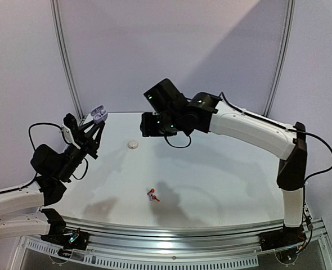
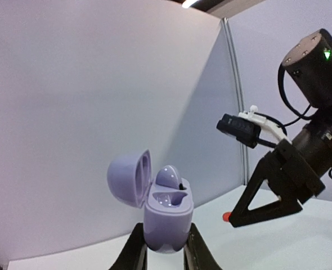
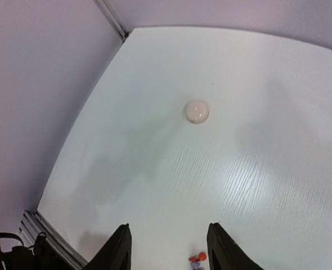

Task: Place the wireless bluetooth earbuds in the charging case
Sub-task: Pick up the left earbud from the corner of the board.

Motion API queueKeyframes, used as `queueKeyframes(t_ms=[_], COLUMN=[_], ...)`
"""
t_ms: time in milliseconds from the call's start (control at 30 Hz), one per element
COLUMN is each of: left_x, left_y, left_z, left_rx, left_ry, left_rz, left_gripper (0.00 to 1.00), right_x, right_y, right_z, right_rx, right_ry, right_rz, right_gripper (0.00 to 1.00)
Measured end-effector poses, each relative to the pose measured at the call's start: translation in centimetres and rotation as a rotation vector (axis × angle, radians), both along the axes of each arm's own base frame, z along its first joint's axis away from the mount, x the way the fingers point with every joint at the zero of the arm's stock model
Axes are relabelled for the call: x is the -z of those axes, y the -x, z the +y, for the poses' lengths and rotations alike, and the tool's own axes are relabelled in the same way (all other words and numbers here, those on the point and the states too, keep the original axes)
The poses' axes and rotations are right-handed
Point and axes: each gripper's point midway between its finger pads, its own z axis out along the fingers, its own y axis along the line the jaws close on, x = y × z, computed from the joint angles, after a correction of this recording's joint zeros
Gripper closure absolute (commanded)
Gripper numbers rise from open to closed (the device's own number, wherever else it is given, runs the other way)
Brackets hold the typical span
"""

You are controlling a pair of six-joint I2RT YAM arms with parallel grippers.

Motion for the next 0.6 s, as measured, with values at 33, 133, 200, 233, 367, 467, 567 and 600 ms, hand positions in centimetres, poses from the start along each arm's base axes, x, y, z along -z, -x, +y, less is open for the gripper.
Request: queueKeyframes(t_ms=[33,133,200,233,367,467,567,600], left_x=[0.3,1.0,1.6,1.8,1.7,1.3,1.2,1.3], left_y=[-0.2,-0.4,-0.3,-0.1,0.4,0.8,1.1,1.2], left_z=[0.1,0.3,0.3,0.4,0.9,1.0,1.0,1.0], left_rx=[-0.006,-0.010,-0.006,-0.003,0.002,0.018,0.033,0.038], left_ry=[-0.009,-0.023,-0.034,-0.037,-0.034,-0.026,-0.024,-0.025], left_rz=[0.024,0.080,0.117,0.131,0.142,0.130,0.119,0.118], left_gripper=[1.00,1.00,1.00,1.00,1.00,1.00,1.00,1.00], right_x=[1.2,6.7,10.4,12.5,16.8,17.4,17.6,17.7], right_y=[0.2,1.5,2.4,3.0,5.0,6.2,6.8,6.9], right_z=[0.4,1.8,1.7,1.5,0.4,0.1,0.2,0.3], right_rx=[-0.010,-0.056,-0.076,-0.087,-0.111,-0.132,-0.146,-0.148], right_ry=[0.020,0.108,0.181,0.225,0.334,0.355,0.359,0.362], right_rz=[0.032,0.157,0.238,0.285,0.403,0.451,0.475,0.481], right_gripper=[0.53,0.52,0.52,0.52,0.51,0.52,0.54,0.55])
